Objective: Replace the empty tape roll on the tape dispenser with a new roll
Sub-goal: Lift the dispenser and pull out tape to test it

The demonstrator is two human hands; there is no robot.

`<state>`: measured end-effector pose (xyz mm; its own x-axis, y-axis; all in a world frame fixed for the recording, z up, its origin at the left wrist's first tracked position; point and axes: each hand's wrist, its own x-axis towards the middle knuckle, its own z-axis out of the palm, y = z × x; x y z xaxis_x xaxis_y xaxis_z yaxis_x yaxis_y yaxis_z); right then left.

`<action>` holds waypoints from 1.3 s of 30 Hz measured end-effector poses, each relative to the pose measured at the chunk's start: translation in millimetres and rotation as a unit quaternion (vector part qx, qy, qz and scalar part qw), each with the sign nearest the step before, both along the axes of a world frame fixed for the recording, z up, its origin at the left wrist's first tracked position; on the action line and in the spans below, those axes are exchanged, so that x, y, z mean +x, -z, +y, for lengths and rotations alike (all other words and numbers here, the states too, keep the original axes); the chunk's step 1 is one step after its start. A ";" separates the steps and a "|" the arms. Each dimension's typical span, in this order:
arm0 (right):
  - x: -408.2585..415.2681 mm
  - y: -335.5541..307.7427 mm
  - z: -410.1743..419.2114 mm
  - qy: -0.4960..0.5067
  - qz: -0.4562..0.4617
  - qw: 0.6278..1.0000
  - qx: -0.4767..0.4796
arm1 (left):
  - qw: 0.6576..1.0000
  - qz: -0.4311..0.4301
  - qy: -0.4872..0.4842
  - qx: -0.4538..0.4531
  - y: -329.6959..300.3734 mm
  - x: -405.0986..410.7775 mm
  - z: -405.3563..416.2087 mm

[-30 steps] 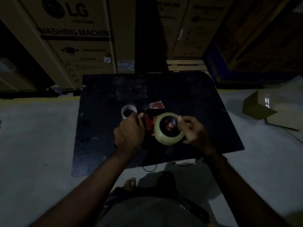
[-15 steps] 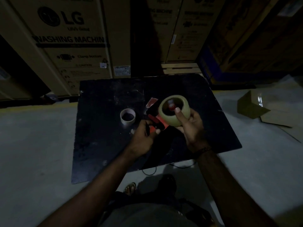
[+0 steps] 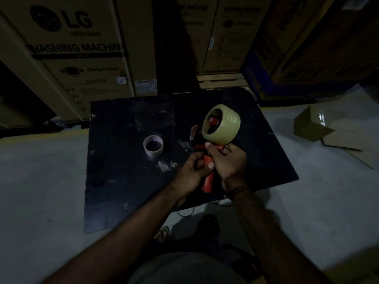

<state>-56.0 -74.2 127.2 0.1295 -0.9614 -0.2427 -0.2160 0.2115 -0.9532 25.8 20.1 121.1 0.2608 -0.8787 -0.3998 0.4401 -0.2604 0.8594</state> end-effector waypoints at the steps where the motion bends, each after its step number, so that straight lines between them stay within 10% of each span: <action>1: -1.1 1.1 -0.2 0.009 0.008 1.000 -0.004 | 1.000 0.003 0.026 -0.005 -0.2 -4.2 2.6; 17: -12.0 1.3 2.1 0.014 -0.068 0.961 0.267 | 0.995 0.089 0.029 -0.023 19.0 -18.9 0.8; 22: -24.9 8.3 1.2 0.018 -0.068 0.972 0.226 | 0.953 -0.295 -0.052 -0.040 37.2 -23.8 5.3; 25: -36.3 13.0 -2.9 0.029 -0.089 0.969 0.229 | 0.968 -0.220 -0.090 0.081 41.3 -17.8 2.4; 30: -62.8 27.6 -2.4 0.017 -0.023 0.976 0.217 | 0.958 0.165 0.037 0.231 61.0 7.7 -27.2; 39: -135.1 49.0 12.6 -0.028 -0.037 0.977 0.206 | 0.934 0.210 0.145 0.249 114.0 -8.7 -85.7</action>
